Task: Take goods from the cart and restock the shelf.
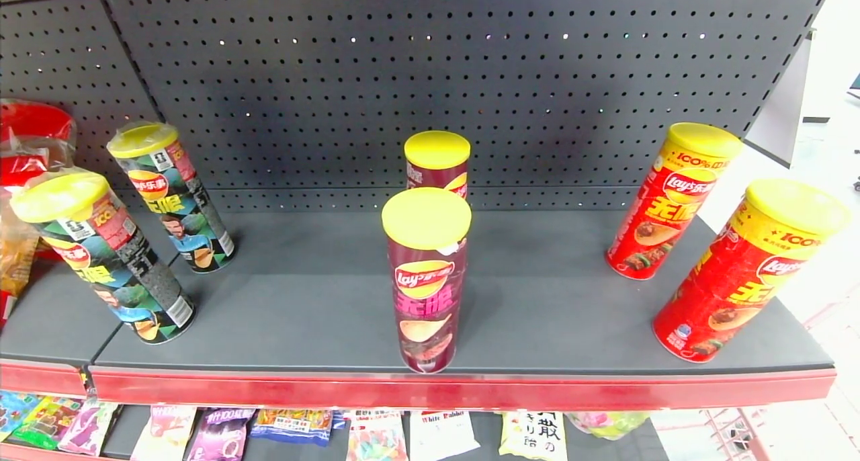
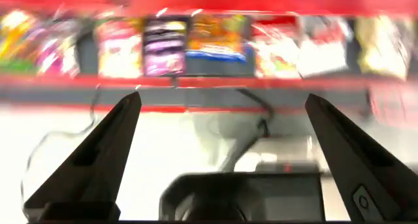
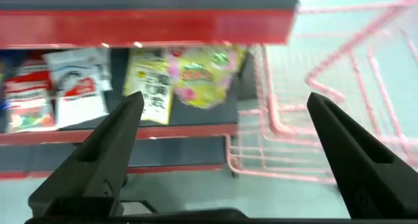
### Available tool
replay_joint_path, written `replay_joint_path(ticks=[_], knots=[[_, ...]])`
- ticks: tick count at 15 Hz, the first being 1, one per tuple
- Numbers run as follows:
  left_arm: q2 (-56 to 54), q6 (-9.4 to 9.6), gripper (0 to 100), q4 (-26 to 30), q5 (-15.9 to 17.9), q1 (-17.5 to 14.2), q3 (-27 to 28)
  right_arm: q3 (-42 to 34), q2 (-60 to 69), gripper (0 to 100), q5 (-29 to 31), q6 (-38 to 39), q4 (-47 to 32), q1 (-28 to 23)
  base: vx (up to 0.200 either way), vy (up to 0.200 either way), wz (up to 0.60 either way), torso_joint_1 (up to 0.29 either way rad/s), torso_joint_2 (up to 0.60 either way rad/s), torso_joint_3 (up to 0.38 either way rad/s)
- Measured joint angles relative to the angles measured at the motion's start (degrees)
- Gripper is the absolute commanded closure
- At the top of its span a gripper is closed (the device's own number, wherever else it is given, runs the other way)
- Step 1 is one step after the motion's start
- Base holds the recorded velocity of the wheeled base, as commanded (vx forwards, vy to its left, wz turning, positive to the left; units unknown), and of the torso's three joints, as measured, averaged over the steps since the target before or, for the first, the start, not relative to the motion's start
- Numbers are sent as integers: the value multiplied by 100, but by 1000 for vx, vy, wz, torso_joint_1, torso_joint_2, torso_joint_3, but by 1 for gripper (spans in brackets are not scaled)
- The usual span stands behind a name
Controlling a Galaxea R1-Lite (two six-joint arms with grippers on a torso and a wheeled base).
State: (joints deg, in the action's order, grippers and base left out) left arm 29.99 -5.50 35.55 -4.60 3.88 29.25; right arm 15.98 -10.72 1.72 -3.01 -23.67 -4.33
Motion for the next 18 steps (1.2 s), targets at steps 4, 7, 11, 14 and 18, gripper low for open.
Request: replay_joint_path(ticks=[4,7,11,14,18], knots=[[-1687,104,0,216,184,-184,-397,-116,396,0,-585,-155,-207,-477,0,0,0,0,0,0],[-2280,216,0,-1371,583,-13,-1057,-300,471,0,-1532,-552,384,-492,0,0,0,0,0,0],[-2472,257,0,-2699,-165,22,-2227,-717,501,0,-1474,-594,994,-464,0,0,0,0,0,0],[-2567,244,0,-2764,-512,-319,-2387,-824,505,0,-1239,-585,1112,-464,0,0,0,0,0,0],[-2911,-51,0,-2781,-154,-390,-2421,-1290,408,0,-1170,-358,2233,-346,0,0,0,0,0,0]])
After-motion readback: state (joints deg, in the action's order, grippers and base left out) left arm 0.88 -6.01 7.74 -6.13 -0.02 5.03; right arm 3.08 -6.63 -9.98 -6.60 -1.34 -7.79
